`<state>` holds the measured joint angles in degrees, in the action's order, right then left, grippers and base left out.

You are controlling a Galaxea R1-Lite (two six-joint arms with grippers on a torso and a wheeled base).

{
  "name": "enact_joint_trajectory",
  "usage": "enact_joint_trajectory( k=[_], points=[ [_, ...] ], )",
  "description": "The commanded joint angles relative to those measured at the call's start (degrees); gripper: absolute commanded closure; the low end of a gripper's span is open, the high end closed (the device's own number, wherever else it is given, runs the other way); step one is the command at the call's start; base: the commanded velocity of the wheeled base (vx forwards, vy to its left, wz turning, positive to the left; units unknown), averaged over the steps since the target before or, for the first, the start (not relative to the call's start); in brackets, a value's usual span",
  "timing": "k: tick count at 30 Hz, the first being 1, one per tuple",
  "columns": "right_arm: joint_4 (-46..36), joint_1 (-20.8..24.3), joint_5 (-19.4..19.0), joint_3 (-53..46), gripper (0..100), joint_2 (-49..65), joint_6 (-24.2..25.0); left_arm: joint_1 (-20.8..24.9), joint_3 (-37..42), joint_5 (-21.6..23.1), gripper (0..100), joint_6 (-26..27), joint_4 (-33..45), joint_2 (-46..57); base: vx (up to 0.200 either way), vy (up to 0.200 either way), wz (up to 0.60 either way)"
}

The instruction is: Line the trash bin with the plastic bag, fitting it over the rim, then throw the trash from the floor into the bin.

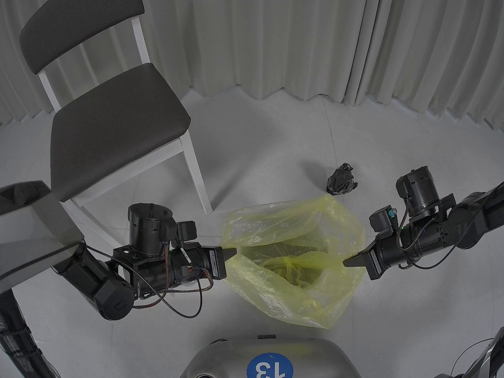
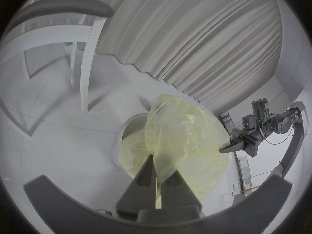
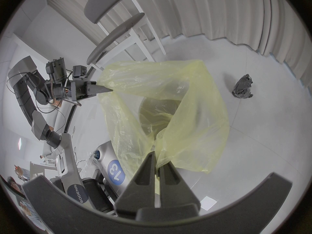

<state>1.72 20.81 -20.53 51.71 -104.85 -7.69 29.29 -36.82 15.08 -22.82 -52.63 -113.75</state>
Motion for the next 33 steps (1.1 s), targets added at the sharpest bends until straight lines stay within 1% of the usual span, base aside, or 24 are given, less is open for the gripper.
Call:
enact_joint_trajectory(
  k=[1, 5, 11, 14, 17, 21, 25, 28, 30, 31, 33],
  points=[
    [-0.3, 0.0, 0.0, -1.8, 100, 0.6, -0.7, -0.9, -0.6, 2.2, 100, 1.0, 5.1, 5.6, 0.000, 0.000, 0.00],
    [-0.3, 0.2, 0.0, -2.6, 100, 0.6, -0.8, -1.3, -0.4, 2.7, 100, 2.2, 5.6, 5.6, 0.000, 0.000, 0.00],
    [0.1, 0.5, 0.3, -3.4, 100, -1.4, -0.9, -0.8, -0.4, 2.7, 100, 2.4, 3.2, 1.3, 0.000, 0.000, 0.00],
    [0.6, 0.7, 0.6, -3.1, 100, -4.0, -0.9, -1.0, -0.2, 2.7, 100, 2.5, 0.1, -1.6, 0.000, 0.000, 0.00],
    [1.4, 0.6, 0.6, -2.8, 100, -6.0, -0.8, -1.2, -0.7, 2.7, 100, 2.5, -1.2, -3.5, 0.000, 0.000, 0.00],
    [5.0, 0.3, 0.7, -3.0, 100, -8.8, -0.5, -1.3, -1.2, 2.7, 100, 2.4, -4.1, -6.6, 0.000, 0.000, 0.00],
    [7.5, -1.0, 0.7, -2.8, 100, -10.9, -0.3, -0.8, -2.3, 2.7, 100, 2.4, -7.1, -9.4, 0.000, 0.000, 0.00],
    [7.5, -2.7, 0.7, -2.8, 100, -11.3, -0.7, -0.1, -3.7, 2.8, 100, 2.3, -7.6, -10.4, 0.000, 0.000, 0.00],
    [7.5, -2.8, 0.7, -2.8, 100, -11.3, -0.7, -0.1, -3.7, 2.8, 100, 2.3, -7.6, -10.4, 0.000, 0.000, 0.00],
    [7.5, -4.5, 0.7, -3.0, 100, -11.5, -0.9, 0.9, -4.4, 2.8, 100, 2.3, -7.7, -11.1, 0.000, 0.000, 0.00],
    [7.5, -5.3, 0.7, -3.3, 100, -11.3, -0.9, 1.7, -4.8, 2.9, 100, 2.0, -7.8, -11.9, 0.000, 0.000, 0.00]
  ],
)
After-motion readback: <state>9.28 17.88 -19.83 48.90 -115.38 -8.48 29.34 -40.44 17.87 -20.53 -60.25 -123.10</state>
